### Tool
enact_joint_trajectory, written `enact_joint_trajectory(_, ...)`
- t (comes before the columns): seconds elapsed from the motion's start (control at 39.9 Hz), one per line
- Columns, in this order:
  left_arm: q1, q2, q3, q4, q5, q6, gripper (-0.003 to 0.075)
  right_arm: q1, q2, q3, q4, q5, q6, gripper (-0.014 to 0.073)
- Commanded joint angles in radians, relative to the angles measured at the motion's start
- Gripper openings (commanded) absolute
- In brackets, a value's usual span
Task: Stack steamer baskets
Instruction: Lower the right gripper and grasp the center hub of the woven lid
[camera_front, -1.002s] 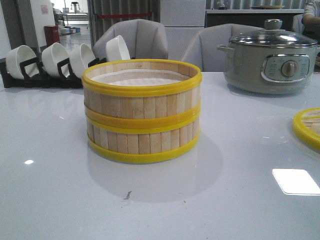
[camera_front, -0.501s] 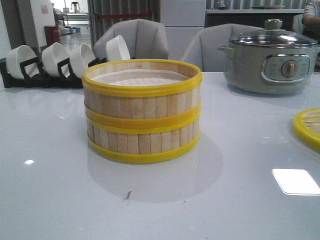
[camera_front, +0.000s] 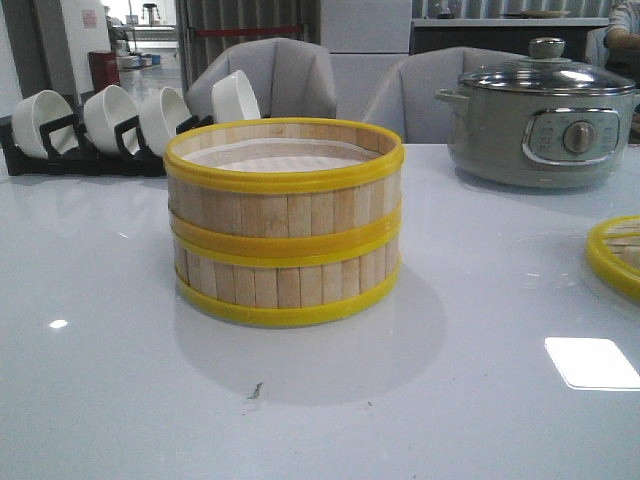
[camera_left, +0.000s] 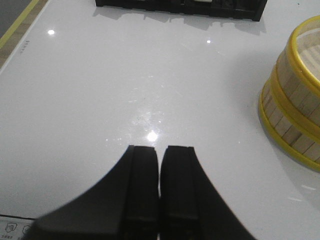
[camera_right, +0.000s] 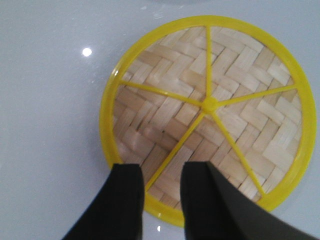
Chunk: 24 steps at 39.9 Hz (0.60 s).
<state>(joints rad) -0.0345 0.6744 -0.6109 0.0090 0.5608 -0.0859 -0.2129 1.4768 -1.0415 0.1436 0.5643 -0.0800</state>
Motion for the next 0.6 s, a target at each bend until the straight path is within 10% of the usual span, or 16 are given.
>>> enact_joint_trajectory(0.0, -0.006, -0.003, -0.030, -0.001, -0.073, -0.007, 0.0085, -0.027, 0.051, -0.102, 0.000, -0.047, -0.010, 0.0319)
enact_joint_trajectory(0.58, -0.006, -0.003, -0.030, -0.001, -0.073, -0.007, 0.0085, -0.058, 0.305, -0.230, -0.017, -0.026, -0.010, 0.0319)
